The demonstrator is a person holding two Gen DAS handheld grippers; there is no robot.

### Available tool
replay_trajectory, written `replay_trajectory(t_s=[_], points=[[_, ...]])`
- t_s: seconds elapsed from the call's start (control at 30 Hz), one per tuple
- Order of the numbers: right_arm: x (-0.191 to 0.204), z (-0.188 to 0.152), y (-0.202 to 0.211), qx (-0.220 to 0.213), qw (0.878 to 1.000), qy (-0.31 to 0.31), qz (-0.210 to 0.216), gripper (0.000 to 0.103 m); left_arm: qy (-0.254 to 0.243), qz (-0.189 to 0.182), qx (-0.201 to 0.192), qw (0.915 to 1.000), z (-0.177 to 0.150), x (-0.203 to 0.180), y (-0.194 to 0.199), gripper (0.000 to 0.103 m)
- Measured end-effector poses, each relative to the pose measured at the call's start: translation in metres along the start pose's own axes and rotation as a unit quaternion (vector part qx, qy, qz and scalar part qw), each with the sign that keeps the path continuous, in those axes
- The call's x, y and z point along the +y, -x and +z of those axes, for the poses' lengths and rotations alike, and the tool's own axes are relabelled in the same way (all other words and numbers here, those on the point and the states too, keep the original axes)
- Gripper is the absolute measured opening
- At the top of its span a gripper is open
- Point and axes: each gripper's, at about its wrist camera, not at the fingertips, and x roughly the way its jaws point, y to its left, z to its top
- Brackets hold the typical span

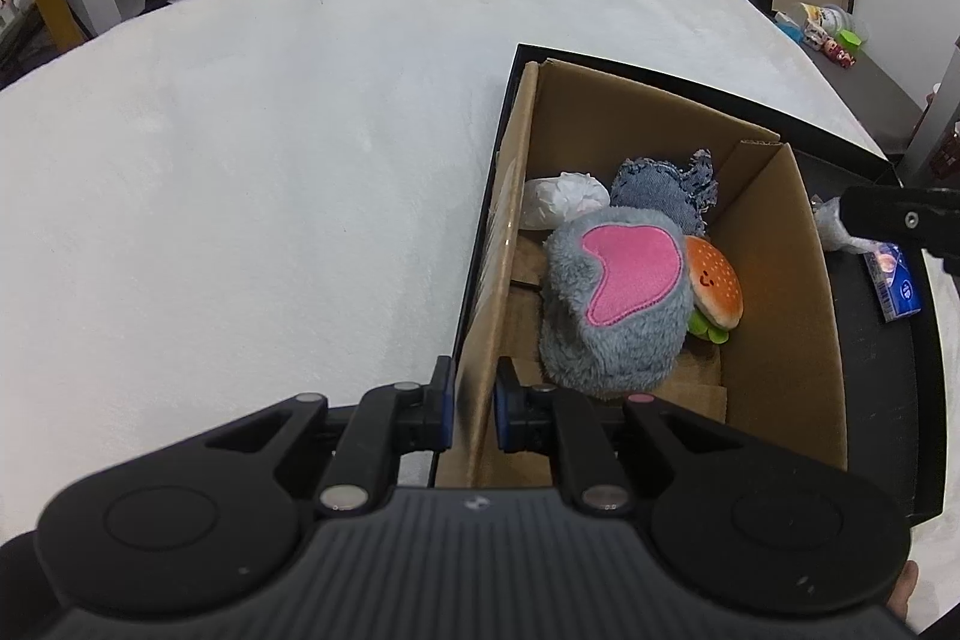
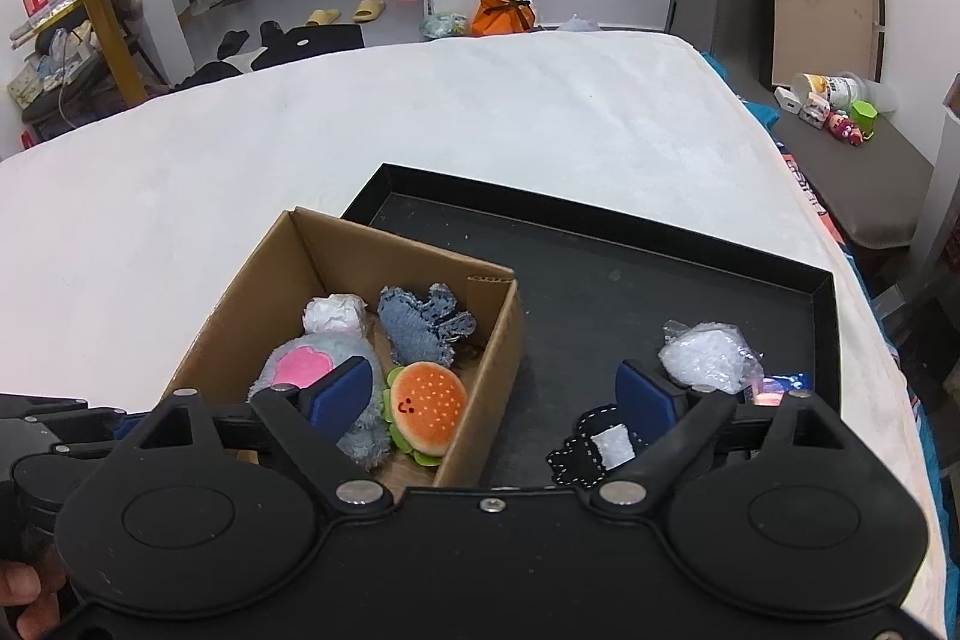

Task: Organize soft objects
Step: 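Move the right gripper to the blue Vinda tissue pack and grasp it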

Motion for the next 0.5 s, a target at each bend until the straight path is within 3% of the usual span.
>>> replay_trajectory(t_s=[0.23, 0.5], points=[[-0.024, -0.001, 0.007, -0.010, 1.000, -0.006, -0.005, 0.092, -0.020, 0.017, -0.004, 0.9997, 0.002, -0.013, 0.006, 0.018], [-0.084, 0.000, 0.014, -0.024, 0.997, -0.073, -0.013, 0.094, -0.033, 0.034, -0.004, 0.9989, 0.004, -0.027, 0.009, 0.044]])
